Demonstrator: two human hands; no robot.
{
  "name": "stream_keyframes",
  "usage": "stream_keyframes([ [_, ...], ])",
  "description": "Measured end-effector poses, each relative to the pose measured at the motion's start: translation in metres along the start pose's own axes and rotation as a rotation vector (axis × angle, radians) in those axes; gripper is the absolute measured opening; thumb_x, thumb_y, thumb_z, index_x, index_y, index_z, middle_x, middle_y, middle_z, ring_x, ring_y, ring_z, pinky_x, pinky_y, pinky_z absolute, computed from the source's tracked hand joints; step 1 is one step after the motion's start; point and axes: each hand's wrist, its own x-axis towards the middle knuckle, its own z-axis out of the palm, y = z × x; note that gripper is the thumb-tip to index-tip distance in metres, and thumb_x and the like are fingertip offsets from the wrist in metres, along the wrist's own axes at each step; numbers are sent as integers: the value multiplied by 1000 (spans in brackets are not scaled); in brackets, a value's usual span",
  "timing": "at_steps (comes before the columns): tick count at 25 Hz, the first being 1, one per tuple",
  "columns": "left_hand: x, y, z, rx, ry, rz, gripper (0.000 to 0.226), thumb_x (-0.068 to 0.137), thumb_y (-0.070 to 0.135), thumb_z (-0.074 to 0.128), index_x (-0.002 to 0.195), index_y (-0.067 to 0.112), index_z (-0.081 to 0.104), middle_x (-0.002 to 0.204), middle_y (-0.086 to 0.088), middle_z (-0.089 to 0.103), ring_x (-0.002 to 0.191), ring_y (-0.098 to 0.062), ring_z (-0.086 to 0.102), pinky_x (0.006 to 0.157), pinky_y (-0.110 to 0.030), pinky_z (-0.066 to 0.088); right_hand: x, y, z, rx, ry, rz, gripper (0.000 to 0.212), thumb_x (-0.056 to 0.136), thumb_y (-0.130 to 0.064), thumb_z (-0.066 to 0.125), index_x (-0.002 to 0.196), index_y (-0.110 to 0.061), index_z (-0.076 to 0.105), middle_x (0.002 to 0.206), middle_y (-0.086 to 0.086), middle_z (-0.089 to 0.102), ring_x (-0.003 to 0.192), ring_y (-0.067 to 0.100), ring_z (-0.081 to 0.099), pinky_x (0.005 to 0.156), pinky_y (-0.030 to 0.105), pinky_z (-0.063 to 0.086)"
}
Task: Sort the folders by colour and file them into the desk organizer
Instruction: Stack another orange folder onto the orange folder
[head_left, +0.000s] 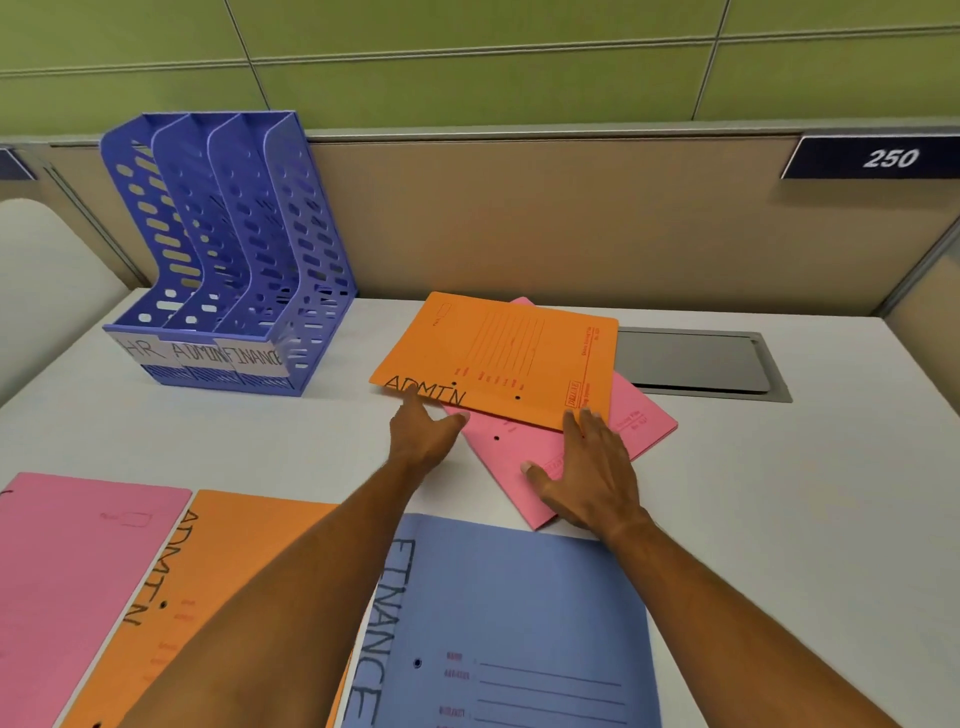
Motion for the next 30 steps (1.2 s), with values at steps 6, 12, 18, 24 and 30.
stream_keyframes([
  [6, 20, 15, 8, -524, 220, -240, 52, 78, 4, 68, 119, 20, 41, 108, -7, 61, 103, -29, 59, 95, -43, 49, 12, 9, 11, 26, -12, 16, 96, 83, -71, 46, 153, -11, 16, 161, 9, 18, 148, 26, 16, 120, 41, 13],
  [12, 28, 33, 14, -973, 138, -404, 21, 83, -11, 61, 101, 0, 60, 100, -14, 67, 96, -24, 65, 74, -29, 56, 13, 11, 11, 43, 55, 16, 89, 84, -70, 46, 149, -13, 27, 155, 7, 32, 142, 25, 30, 116, 38, 27],
  [18, 15, 53, 17, -885, 124, -327, 13, 81, -6, 70, 91, -4, 62, 105, -19, 69, 91, -28, 70, 83, -42, 59, 3, 10, 2, 110, 55, 14, 85, 84, -67, 49, 147, -13, 31, 151, 6, 37, 137, 22, 35, 112, 37, 33],
  [24, 1, 80, -5, -859, 178, -190, 21, 79, -9, 71, 95, -5, 59, 107, -26, 65, 87, -29, 71, 75, -37, 60, -12, 2, -15, 183, 84, -37, 75, 86, -61, 52, 143, -15, 37, 147, 5, 42, 132, 22, 39, 107, 36, 39],
  [30, -16, 98, -44, -734, 209, -51, 24, 81, -3, 71, 103, -6, 65, 95, -19, 70, 86, -28, 71, 75, -37, 60, -25, -15, -39, 254, 131, 6, 78, 86, -61, 53, 146, -15, 32, 151, 6, 36, 136, 25, 37, 109, 41, 37],
])
